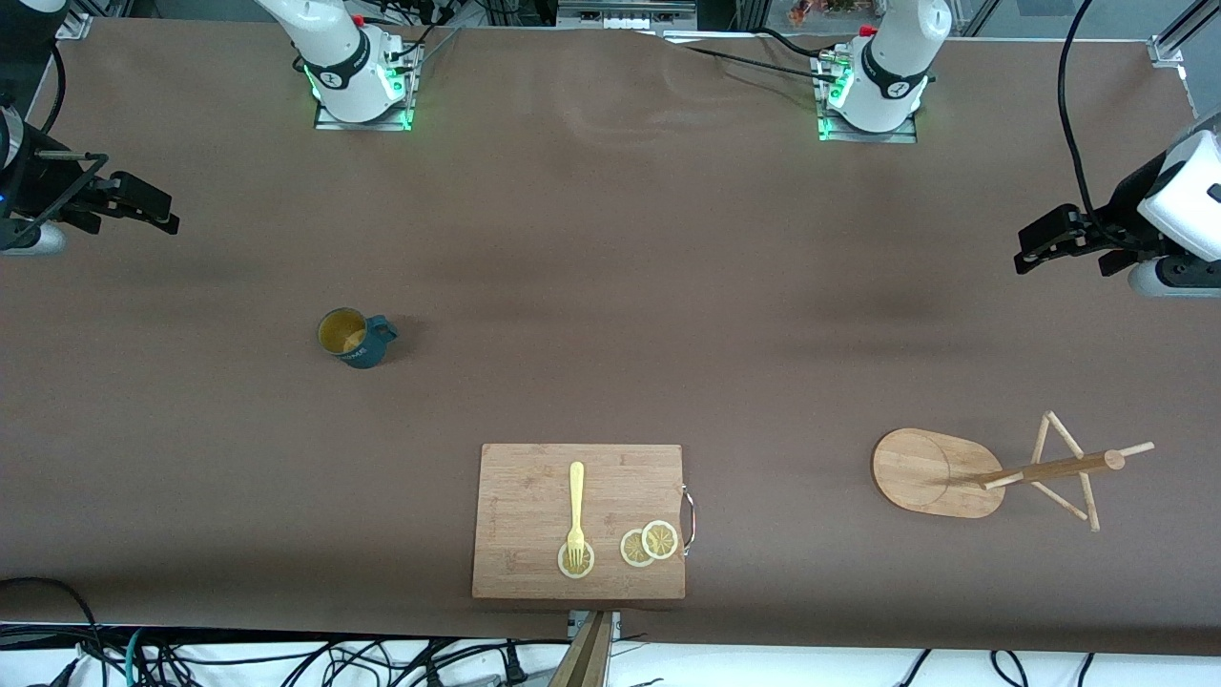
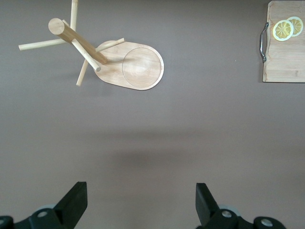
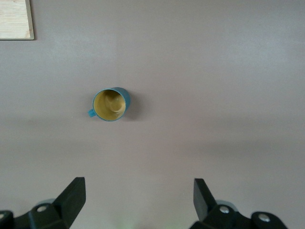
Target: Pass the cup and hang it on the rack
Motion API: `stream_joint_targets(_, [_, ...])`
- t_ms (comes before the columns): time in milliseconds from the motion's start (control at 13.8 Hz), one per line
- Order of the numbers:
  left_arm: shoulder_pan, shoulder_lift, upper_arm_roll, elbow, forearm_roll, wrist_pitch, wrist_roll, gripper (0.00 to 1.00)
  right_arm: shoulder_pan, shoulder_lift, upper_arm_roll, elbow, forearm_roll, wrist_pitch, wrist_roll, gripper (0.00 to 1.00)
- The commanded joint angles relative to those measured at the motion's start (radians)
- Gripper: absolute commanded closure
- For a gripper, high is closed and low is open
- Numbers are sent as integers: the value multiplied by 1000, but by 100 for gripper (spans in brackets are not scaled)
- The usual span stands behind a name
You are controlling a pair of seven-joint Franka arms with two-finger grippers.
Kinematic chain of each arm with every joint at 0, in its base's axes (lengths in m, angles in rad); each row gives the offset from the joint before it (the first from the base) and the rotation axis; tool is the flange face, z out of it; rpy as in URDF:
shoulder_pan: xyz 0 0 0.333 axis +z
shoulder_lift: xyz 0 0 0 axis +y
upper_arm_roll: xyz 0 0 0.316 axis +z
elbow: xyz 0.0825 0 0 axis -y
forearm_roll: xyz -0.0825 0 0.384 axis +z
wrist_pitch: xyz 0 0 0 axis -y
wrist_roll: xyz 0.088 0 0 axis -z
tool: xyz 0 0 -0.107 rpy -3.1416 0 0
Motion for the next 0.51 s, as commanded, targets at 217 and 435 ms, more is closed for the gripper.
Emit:
stream_joint_targets(217, [-1,-3,0,10,-7,-4,4,0,43,17,7,16,-18,-43,1,0])
stream_joint_targets(435, [-1,-3,1,12,-7,-4,4,0,49,104,8,4,-25,-79,6,0])
